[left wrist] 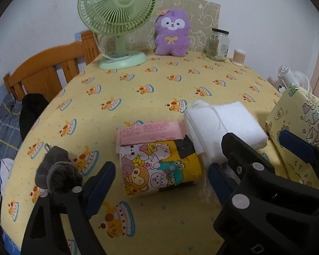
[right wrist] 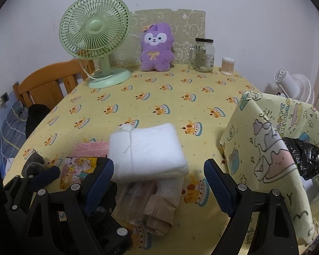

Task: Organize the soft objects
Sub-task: 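Grasp the yellow cartoon pouch with the left tool while the right tool grasps the white folded cloth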

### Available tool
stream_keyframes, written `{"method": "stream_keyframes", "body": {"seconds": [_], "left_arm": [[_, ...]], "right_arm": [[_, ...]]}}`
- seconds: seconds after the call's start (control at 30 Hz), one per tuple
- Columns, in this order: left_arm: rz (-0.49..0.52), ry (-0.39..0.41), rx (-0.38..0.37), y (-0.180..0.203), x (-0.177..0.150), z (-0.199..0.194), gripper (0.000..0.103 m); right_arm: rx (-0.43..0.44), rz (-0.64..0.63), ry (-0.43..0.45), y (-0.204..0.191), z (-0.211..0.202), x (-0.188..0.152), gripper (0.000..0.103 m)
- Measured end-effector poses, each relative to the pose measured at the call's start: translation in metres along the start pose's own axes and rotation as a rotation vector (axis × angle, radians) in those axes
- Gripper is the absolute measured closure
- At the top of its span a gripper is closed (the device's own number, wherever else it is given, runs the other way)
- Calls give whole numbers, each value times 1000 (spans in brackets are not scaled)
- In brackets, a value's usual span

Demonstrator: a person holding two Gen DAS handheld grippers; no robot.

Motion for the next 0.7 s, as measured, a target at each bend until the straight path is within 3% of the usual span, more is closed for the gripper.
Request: {"method": "stream_keyframes", "body": {"seconds": [0.07,0.7], "left_arm": [[-15,-14,-2,-2,-2,4,25],[-18,46,65,-16,21,-9,27]], "right_arm": [[3,-2,-1,-1,2,0,14],[58,3,38,-14,3,21,14]]}}
Point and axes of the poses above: each gripper's, at about its wrist camera, not at the fingertips, and z roughly the way its jaws point, y to its right, x to its top, the point moved 9 cm from there along z, roughly the way its jaws point
